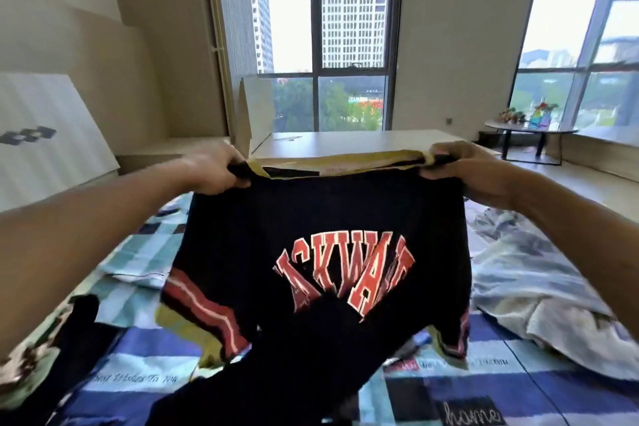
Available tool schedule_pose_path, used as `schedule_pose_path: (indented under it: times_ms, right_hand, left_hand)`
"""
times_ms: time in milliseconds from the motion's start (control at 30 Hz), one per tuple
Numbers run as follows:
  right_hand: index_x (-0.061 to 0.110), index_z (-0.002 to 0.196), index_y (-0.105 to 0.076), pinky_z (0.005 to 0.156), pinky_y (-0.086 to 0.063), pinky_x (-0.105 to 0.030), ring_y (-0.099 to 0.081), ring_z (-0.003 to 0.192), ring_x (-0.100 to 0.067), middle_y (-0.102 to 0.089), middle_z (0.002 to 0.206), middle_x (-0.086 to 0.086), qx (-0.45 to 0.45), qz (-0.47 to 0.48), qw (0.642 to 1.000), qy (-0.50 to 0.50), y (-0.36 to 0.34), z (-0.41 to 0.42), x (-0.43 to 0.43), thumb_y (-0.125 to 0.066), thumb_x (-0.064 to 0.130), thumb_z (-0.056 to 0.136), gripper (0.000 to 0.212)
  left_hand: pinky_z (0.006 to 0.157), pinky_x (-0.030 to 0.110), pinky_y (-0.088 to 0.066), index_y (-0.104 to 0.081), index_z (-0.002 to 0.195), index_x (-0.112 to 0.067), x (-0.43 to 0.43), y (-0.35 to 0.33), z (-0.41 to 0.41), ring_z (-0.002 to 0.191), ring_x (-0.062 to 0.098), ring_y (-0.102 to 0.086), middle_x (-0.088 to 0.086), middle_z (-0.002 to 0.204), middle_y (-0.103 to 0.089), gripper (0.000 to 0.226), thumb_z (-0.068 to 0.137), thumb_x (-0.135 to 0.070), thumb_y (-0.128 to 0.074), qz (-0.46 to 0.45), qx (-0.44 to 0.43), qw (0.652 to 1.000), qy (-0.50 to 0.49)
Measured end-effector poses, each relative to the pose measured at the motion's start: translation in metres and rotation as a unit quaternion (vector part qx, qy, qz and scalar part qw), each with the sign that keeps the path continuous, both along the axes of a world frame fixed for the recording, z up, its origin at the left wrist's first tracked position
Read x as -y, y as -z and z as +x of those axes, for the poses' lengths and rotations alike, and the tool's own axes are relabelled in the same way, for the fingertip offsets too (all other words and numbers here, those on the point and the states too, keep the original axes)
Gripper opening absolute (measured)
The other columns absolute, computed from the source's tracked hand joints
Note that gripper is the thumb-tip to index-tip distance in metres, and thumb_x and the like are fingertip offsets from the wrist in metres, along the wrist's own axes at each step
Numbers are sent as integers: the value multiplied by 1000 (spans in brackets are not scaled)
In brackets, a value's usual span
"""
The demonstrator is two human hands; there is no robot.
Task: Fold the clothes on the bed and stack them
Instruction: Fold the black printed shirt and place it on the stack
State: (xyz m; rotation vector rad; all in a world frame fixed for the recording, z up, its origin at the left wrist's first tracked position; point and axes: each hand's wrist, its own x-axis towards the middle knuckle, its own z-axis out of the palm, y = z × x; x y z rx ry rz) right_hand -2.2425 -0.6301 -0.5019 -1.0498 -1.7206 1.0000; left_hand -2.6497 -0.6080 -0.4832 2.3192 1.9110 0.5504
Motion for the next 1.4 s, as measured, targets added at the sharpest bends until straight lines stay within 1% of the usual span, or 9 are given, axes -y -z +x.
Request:
schedule_pose_path:
  times_ms: [200,333,433,600,767,967,1067,1267,1400]
  right_hand:
    - [6,88,-67,46,-38,-13,-52,52,-8,-59,65,-4,221,122,959,130,-77,12,-12,-74,8,88,7]
    - [9,84,-68,52,-42,-23,-55,57,-12,-64,71,-9,185,225,937,194,-147,5,-2,-70,8,92,7]
    - [14,90,-67,49,-46,-16,-60,54,-2,-68,80,-4,100,289,933,190,-204,1,15,-64,5,94,10]
    - [15,89,-65,44,-42,-15,-55,50,-6,-67,72,-1,20,356,920,166,-297,-3,52,-62,2,94,14]
    - [24,79,-73,70,-46,-31,-60,73,-18,-66,74,4,-38,420,889,176,-369,10,85,-66,11,89,18]
    - [14,92,-75,79,-53,-33,-68,81,-20,-71,88,-5,-8,412,897,162,-385,19,97,-63,17,95,13]
    - [23,86,-79,67,-56,-18,-71,76,-9,-76,86,6,-1,363,923,131,-353,16,97,-71,30,87,11]
    - [9,90,-77,61,-59,-26,-73,73,-21,-76,93,-15,109,156,980,58,-242,9,80,-61,33,90,29]
    - [11,76,-79,58,-59,-24,-72,66,-19,-75,83,-13,147,-21,989,20,-137,7,57,-71,29,75,20]
  left_hand:
    - [53,28,-34,-68,70,-13,10,-81,-24,61,16,-49,3,65,-57,22,92,-18,-68,145,119,979,-86]
    - [60,27,-39,-67,98,-12,24,-142,-38,74,18,-54,9,89,-63,8,93,-18,-67,240,162,952,-102]
    - [75,31,-41,-68,99,-16,43,-198,-49,85,25,-58,9,92,-64,9,92,-19,-69,306,144,935,-102]
    - [73,29,-39,-71,93,-8,90,-292,-49,78,29,-61,15,85,-67,10,84,-12,-74,420,120,898,-52]
    - [72,28,-40,-68,89,-12,127,-369,-48,78,26,-61,12,85,-68,12,84,-19,-77,493,105,864,-5]
    - [76,28,-52,-74,89,-16,138,-395,-45,83,18,-68,9,95,-73,5,85,-16,-77,362,243,894,101]
    - [61,22,-58,-77,89,-18,137,-361,-46,76,15,-72,7,93,-74,36,59,-32,-91,209,348,902,147]
    - [78,30,-61,-76,108,-10,100,-236,-59,98,26,-72,15,116,-72,23,93,-21,-61,-4,326,935,138]
    - [92,42,-54,-74,111,-8,76,-122,-72,102,31,-69,17,114,-72,25,91,-23,-69,-140,238,953,124]
